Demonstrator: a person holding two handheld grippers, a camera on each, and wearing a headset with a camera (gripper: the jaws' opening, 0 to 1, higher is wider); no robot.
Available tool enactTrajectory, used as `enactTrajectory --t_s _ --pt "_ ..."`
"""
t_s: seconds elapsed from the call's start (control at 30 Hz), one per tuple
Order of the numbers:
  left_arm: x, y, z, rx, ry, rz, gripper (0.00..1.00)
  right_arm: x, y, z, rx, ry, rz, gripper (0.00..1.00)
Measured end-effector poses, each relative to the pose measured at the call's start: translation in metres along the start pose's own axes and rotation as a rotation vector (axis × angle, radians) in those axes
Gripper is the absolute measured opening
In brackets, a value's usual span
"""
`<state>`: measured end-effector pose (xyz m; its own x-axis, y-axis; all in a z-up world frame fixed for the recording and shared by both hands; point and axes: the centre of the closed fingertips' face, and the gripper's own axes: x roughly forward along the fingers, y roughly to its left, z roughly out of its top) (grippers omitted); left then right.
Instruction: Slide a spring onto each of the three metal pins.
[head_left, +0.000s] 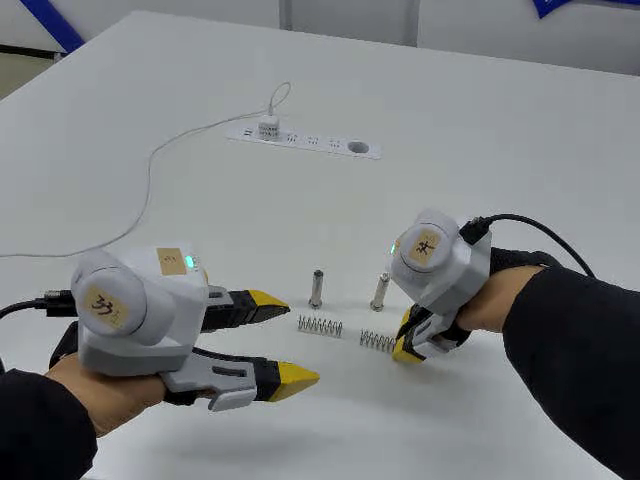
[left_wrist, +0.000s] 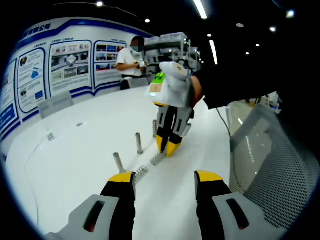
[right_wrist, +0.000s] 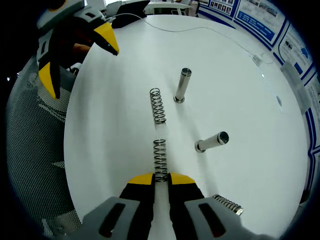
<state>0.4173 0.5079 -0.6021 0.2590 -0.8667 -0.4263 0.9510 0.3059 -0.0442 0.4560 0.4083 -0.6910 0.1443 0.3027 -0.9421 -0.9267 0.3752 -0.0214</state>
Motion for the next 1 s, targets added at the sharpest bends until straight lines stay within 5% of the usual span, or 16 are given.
enactTrajectory --t_s 0.33,0.6,1.0 --pt "0.013 -0.001 -0.005 0.017 0.03 -0.031 0.45 -0.019 0.012 0.006 -0.035 -0.007 0.021 0.11" --pt "0.023 -0.004 0.001 0.029 0.026 -0.061 0.42 -0.044 0.032 0.032 -0.1 -0.052 0.056 0.11" --pt "0.029 -0.012 0.005 0.077 0.028 -0.089 0.32 -0.055 0.054 0.056 -0.2 -0.074 0.084 0.11"
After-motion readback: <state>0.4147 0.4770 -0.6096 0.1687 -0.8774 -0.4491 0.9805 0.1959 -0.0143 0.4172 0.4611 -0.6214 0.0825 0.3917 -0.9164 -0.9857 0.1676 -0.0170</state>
